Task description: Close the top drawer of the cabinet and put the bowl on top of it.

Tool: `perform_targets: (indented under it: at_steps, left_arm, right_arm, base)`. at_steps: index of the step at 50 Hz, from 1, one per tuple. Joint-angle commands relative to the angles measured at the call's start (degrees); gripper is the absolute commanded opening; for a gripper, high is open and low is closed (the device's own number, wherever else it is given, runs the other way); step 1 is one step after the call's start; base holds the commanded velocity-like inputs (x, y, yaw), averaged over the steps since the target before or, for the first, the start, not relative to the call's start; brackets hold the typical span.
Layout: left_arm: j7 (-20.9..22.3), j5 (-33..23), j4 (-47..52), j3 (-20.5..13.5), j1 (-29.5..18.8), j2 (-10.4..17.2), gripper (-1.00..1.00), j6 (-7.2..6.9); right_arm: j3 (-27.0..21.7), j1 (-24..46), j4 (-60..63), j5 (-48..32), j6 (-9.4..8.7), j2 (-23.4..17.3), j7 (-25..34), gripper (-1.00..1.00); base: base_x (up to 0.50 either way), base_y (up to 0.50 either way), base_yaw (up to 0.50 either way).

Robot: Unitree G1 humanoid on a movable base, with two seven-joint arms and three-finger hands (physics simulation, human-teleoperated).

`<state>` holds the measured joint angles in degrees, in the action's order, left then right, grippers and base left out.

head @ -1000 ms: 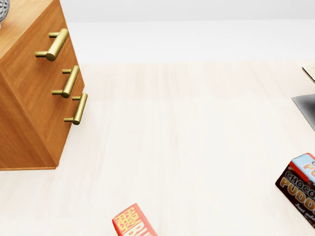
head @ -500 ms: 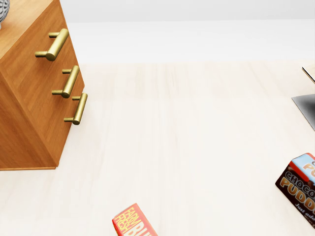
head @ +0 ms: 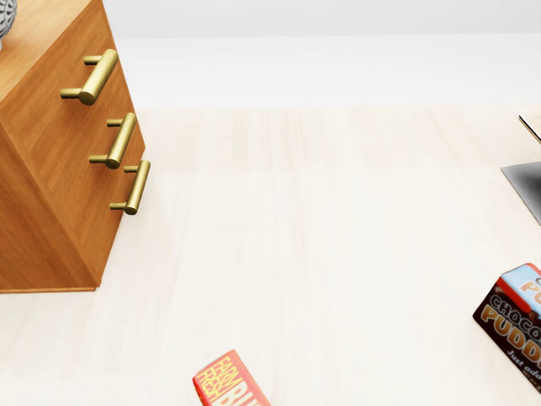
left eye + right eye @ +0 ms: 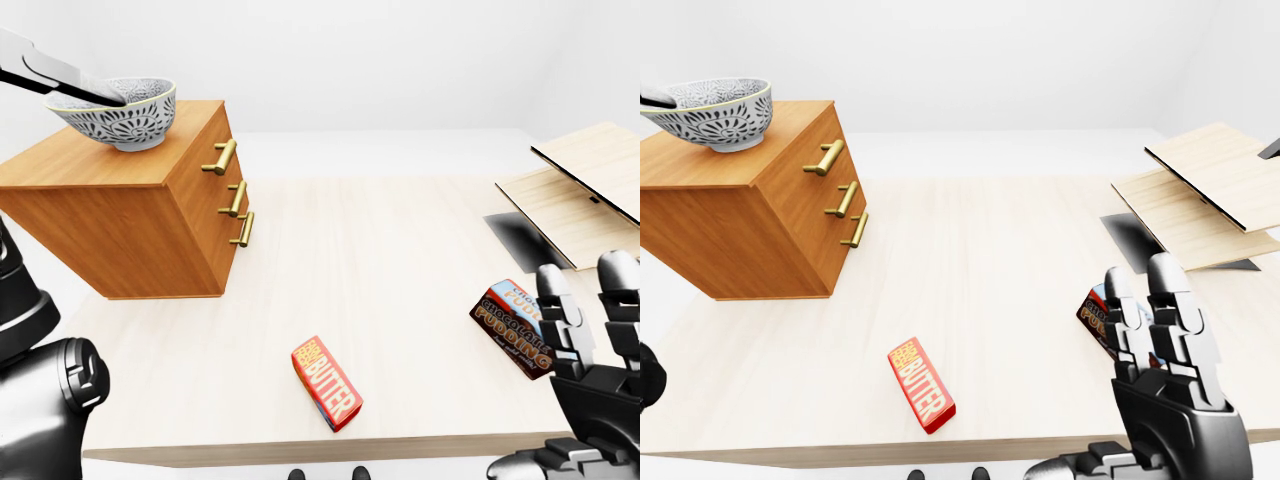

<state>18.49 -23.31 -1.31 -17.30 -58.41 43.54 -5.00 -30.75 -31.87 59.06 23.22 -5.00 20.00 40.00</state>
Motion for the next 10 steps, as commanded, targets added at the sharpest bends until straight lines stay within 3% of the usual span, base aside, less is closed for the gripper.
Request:
perform_targets:
  at_steps: [1, 3, 10]
  left_arm:
    - [5.70, 14.66, 30.83, -5.68, 9.18, -3.65, 1.00, 0.00]
    - [4.80, 17.37, 33.12, -6.37, 10.27, -3.38, 1.00, 0.00]
    - [0.24, 40.03, 51.98, -15.87, 16.75, -11.59, 1.00, 0.00]
  right_arm:
    - [-0.49, -0.05, 0.34, 0.35, 0.00, 0.00, 0.00, 1.00]
    - [-0.59, 0.09, 0.36, 0.37, 0.00, 0.00, 0.00, 1.00]
    - [-0.14, 0.28, 0.01, -0.26, 0.00, 0.00, 0.00, 1.00]
  base:
    - [0.00, 0.00, 0.00]
    - [0.00, 0.00, 0.00]
    - [0.00, 0.00, 0.00]
